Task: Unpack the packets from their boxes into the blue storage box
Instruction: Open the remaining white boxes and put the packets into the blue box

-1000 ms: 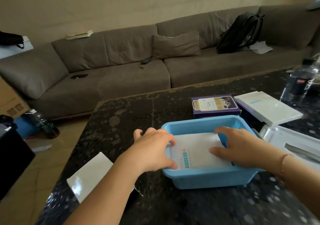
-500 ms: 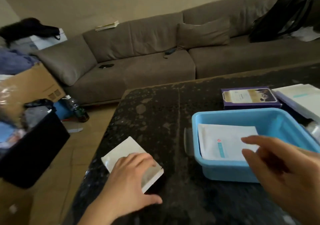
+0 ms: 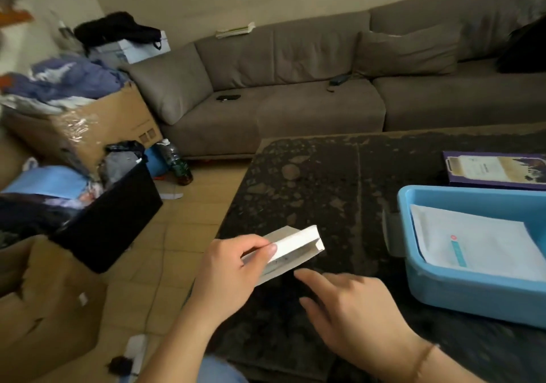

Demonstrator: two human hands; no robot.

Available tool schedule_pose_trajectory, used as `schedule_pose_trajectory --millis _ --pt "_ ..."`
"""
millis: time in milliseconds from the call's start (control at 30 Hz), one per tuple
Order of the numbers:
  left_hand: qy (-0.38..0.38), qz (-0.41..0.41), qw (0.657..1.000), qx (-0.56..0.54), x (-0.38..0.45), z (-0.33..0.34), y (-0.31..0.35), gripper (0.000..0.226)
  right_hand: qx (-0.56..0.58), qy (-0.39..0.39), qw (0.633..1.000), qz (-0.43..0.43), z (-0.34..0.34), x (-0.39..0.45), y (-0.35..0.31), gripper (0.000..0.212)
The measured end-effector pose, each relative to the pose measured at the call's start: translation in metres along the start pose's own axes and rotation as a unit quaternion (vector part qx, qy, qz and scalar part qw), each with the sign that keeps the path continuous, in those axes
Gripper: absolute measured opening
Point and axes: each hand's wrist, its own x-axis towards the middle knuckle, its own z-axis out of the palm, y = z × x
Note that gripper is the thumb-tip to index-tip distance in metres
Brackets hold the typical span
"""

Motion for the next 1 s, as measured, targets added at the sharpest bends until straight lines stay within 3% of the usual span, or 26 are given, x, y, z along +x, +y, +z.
schedule_pose_trajectory --millis 67,200,433,500,567,633,833,967,1000 --pt "0.011 -0.002 1.0 0.002 0.002 -0.004 0.001 0.011 -0.006 0.016 1.0 0.003 0.004 0.013 -0.008 0.038" --pt "0.019 -0.013 1.0 -0.009 0.004 -0.01 0.002 0.026 -0.029 0.005 0.999 0.018 0.013 0.024 -0.014 0.036" --pt "0.022 0.008 1.0 -0.008 0.004 -0.005 -0.003 0.009 -0.045 -0.042 0.995 0.073 0.011 0.047 -0.023 0.023" --pt "0.023 0.015 1.0 0.006 0.004 -0.004 -0.003 0.011 -0.082 -0.024 0.995 0.059 0.015 0.045 -0.022 0.014" --pt "0.023 0.021 0.999 0.007 0.003 -0.003 -0.004 0.013 -0.104 -0.014 0.993 0.045 0.018 0.039 -0.017 0.031" --pt "0.021 0.018 1.0 0.002 0.001 -0.002 -0.005 0.014 -0.105 -0.002 0.994 0.033 0.013 0.03 -0.014 0.033" --pt "-0.017 -0.006 1.0 -0.007 0.0 0.005 -0.011 0.012 -0.048 0.077 0.996 -0.026 -0.009 -0.006 -0.005 0.006" --pt "-0.059 -0.006 0.998 -0.015 -0.003 0.013 -0.014 0.02 -0.048 0.154 0.986 -0.041 -0.025 -0.011 -0.003 0.002" --pt "-0.079 0.002 0.997 0.006 -0.004 0.015 -0.016 0.022 -0.047 0.169 0.984 -0.034 -0.033 -0.011 -0.002 0.01"
